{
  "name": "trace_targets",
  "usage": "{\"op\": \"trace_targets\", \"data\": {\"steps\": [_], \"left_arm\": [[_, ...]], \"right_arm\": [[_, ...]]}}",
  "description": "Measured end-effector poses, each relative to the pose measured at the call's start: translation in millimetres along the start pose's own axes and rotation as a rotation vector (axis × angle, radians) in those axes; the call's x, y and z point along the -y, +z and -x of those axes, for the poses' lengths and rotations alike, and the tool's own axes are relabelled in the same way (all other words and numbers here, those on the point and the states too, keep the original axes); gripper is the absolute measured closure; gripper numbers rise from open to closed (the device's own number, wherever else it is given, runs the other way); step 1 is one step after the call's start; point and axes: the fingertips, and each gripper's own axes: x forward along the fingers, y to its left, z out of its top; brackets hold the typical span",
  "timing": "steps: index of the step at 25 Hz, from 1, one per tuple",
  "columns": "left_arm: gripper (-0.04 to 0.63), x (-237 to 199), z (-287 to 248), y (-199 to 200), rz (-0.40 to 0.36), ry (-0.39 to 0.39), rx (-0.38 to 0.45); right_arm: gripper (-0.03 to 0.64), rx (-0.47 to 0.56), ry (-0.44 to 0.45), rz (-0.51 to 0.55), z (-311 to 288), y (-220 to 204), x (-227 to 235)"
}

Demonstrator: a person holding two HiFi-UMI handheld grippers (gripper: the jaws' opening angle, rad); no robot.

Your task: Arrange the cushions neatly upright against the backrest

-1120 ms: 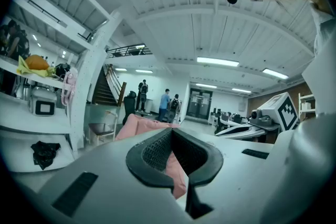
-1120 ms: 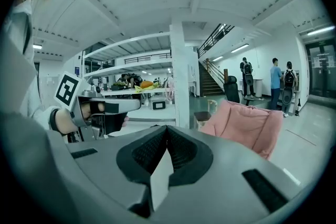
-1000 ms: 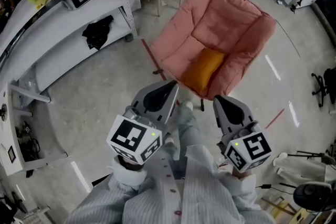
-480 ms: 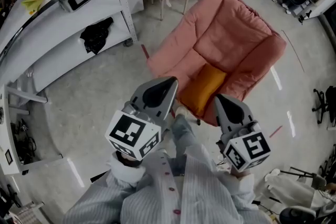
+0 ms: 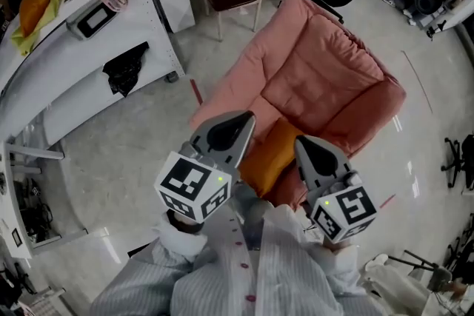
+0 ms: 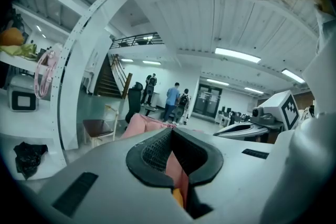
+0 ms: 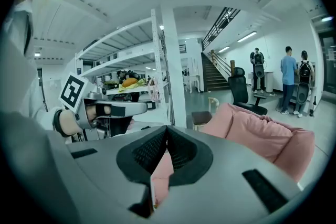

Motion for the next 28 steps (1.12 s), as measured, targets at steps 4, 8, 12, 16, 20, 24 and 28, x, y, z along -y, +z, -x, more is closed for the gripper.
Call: {"op": "trace_targets", "data": {"steps": [4, 8, 12, 16, 20, 24, 28], "left_arm": [[0.584, -7, -29, -11, 0.014, 0.0, -0.052], [0.584, -16, -46, -19, 0.025, -0.005, -0.098], [0.584, -22, -60, -22, 0.023, -0.031, -0.133], [0.584, -26, -71, -25, 0.028, -0.051, -0.155], [0.584, -32, -80, -45, 0.051, -0.049, -0.193], [0.584, -40, -88, -79, 0.097, -0.034, -0.25], [0.584, -51, -94, -119, 0.14, 0.005, -0.305]], "right_arm": [[0.603, -0.018, -0.007, -0.034, -14, -4, 35], [0.603, -0.033, -0.026, -0.064, -23, -9, 57], [0.603, -0.045, -0.038, -0.091, -33, -12, 69], [0.603, -0.058, -0.06, -0.116, -39, -17, 80], [0.603, -0.092, -0.092, -0.116, -47, -34, 99], [0.603, -0.143, -0.11, -0.12, -58, -60, 117], [0.602, -0.2, -0.102, -0.118, -76, -90, 135]]}}
